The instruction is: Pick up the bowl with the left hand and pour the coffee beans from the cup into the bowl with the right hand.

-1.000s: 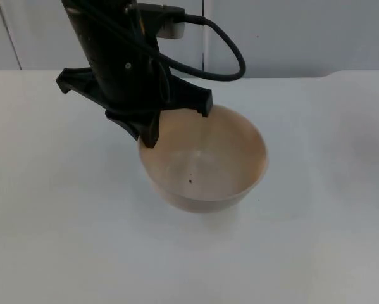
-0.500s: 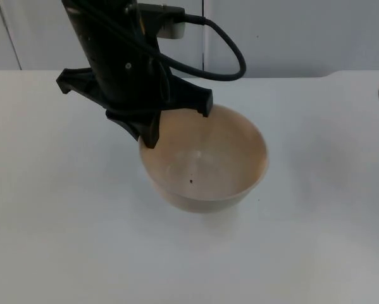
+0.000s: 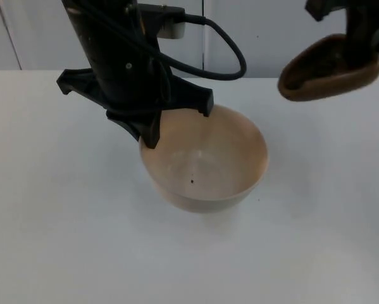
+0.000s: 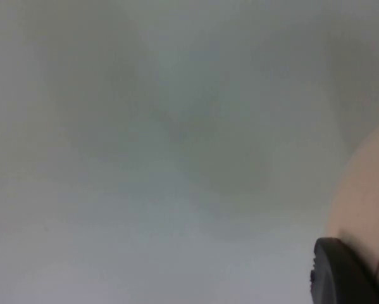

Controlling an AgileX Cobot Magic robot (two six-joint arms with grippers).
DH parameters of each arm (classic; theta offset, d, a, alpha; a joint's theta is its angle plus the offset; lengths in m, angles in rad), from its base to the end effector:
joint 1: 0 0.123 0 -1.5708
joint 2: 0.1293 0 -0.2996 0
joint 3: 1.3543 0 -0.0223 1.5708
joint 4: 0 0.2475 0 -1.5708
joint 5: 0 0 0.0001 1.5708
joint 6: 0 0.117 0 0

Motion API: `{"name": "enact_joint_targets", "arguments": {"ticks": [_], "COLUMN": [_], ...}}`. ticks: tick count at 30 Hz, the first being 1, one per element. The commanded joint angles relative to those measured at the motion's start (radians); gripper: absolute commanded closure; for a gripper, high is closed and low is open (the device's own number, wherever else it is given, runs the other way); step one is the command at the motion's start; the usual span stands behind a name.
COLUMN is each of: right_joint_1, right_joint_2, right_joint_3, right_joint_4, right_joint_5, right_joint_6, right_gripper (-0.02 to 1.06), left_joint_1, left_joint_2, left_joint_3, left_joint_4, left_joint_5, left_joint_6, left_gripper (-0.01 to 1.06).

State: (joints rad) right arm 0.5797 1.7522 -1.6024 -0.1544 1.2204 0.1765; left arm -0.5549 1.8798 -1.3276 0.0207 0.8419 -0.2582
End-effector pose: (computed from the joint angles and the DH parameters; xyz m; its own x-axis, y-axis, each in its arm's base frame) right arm 0.3215 0.1903 0.3041 -0.8575 -0.4162 -0.3024 -0.4050 0.9086 -0.1020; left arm 0.3314 -0.2033 0.1903 -0.9228 0.2873 -0.2568 0.3093 0.9497 -0.0487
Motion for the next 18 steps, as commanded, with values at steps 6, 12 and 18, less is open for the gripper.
{"name": "enact_joint_targets", "arguments": {"ticks": [6, 12, 18], "right_joint_1": [0.084, 0.118, 0.179], "right_joint_2": [0.083, 0.093, 0.093], "right_joint_3": [-0.1, -0.1, -0.1], "right_joint_4": [-0.07, -0.113, -0.241], "right_joint_5": [0.001, 0.001, 0.001], "right_joint_6": [0.017, 0.036, 0.06], "right_gripper": [1.05, 1.05, 1.05], "left_joint_1": [-0.003, -0.003, -0.003], "left_joint_2": [-0.002, -0.002, -0.002], "left_joint_3": [-0.005, -0.005, -0.005], "left_joint_4": [-0.012, -0.012, -0.012], "left_joint_5": [-0.009, -0.009, -0.009], "left_joint_6": [-0.005, -0.005, -0.005], "left_gripper": [1.05, 1.05, 1.05]}}
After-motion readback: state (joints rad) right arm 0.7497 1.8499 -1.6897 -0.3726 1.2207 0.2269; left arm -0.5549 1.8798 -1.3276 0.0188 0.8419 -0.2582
